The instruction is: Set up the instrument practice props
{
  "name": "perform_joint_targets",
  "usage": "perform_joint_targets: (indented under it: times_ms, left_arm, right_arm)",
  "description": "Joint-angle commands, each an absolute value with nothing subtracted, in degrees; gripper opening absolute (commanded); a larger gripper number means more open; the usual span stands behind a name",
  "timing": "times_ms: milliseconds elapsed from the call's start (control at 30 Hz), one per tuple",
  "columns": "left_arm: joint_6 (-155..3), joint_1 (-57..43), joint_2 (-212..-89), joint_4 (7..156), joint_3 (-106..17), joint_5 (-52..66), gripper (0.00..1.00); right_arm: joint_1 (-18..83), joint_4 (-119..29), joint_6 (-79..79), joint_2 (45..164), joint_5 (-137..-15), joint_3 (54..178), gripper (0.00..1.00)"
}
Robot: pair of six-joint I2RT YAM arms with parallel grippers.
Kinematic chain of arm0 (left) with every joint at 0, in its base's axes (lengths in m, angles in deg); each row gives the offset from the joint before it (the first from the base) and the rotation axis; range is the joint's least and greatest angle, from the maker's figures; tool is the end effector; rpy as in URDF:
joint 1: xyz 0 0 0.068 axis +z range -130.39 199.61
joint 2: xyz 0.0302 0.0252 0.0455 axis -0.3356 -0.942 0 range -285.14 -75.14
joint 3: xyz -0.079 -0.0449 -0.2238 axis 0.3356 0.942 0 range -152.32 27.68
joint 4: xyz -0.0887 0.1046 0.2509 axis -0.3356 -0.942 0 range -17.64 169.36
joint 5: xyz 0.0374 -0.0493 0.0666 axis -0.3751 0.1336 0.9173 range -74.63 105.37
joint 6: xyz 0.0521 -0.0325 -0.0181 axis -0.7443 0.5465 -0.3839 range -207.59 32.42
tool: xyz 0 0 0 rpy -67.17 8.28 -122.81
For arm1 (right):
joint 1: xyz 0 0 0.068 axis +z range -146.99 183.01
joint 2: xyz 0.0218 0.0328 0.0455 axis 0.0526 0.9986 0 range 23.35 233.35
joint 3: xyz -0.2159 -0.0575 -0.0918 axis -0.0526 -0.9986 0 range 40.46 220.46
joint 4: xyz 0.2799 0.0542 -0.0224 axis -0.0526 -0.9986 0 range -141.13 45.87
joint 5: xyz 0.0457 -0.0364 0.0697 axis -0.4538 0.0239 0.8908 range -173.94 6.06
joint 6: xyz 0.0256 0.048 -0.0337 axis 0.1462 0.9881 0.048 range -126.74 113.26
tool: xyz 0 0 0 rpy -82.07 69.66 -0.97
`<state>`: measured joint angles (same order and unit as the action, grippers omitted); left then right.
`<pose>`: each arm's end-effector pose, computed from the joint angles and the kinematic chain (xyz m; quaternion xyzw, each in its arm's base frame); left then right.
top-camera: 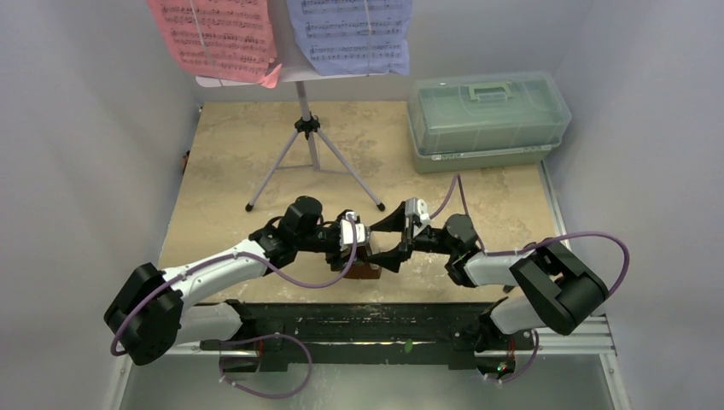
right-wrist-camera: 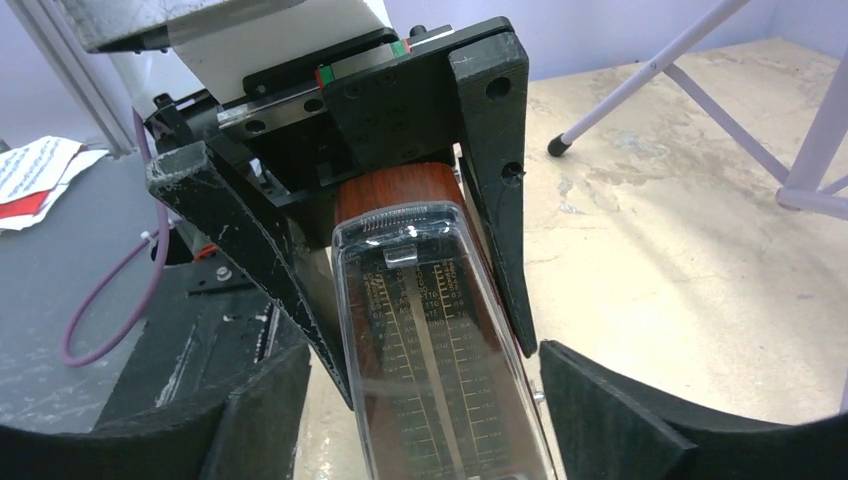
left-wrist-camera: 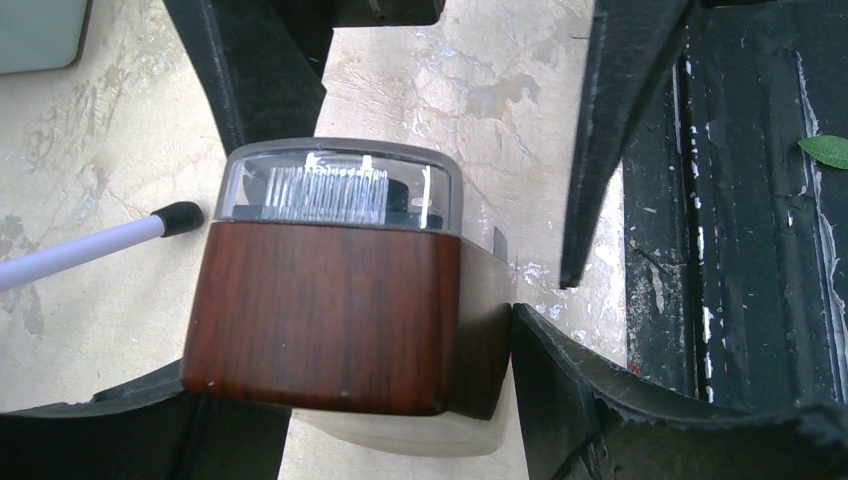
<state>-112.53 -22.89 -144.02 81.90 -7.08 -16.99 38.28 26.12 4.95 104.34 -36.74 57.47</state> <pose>0.1983 -0.2177 0.1665 0.5785 0.6217 -0.3119 0.4261 0.1942 0.1819 0.1367 -0.4168 0.5377 0.5170 0.5195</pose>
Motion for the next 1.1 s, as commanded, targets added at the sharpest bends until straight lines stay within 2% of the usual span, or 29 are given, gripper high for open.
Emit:
perform_joint_targets:
  times_ms: [0, 133, 267, 533, 600, 633, 667, 700, 733, 900, 1067]
  left_arm:
    - [-114.9, -22.9, -142.7, 84.9, -6.1, -14.0, 0.35]
    - [-114.9, -23.0, -142.6, 85.0, -6.0, -14.3, 0.34]
    - [-115.0, -23.1, -142.6, 84.9, -6.0, -14.3, 0.34]
    - [-115.5, -23.2, -143.0, 84.2, -6.3, -14.2, 0.31]
    - [-115.7, -23.2, -142.8, 84.2, -6.2, -13.8, 0.3]
    - [-115.8, -23.2, -142.8, 84.2, -6.1, -13.5, 0.3]
    - [-115.9, -23.2, -142.6, 84.2, -6.0, -13.2, 0.29]
    - [-116.0, -23.2, -142.5, 84.2, -6.0, -13.1, 0.27]
    - [-116.1, -23.2, -142.4, 84.3, -5.9, -12.8, 0.26]
    - [-116.5, -23.3, -142.3, 84.2, -5.7, -11.2, 0.17]
    - [-116.5, -23.3, -142.0, 84.1, -5.5, -11.2, 0.17]
  right_arm:
    - [38.6, 30.7, 7.7, 103.6, -38.4, 56.7, 0.91]
    - [38.7, 31.3, 7.9, 103.3, -39.6, 56.1, 0.96]
    - [38.7, 29.2, 6.2, 102.3, -41.0, 55.7, 0.95]
    - [38.5, 29.8, 7.0, 103.9, -39.3, 56.6, 0.82]
    - [38.2, 29.8, 7.2, 104.3, -38.7, 56.9, 0.68]
    - [38.1, 29.6, 7.2, 104.4, -38.7, 57.0, 0.57]
    - [38.0, 29.2, 7.1, 104.5, -38.8, 57.1, 0.39]
    - [37.8, 28.9, 6.7, 104.4, -38.8, 57.0, 0.15]
    - [37.6, 28.8, 6.2, 104.2, -39.4, 56.8, 0.0]
    - [37.1, 31.6, 4.1, 102.2, -43.2, 53.8, 0.0]
    - [36.9, 34.1, 5.2, 103.1, -42.1, 53.3, 0.0]
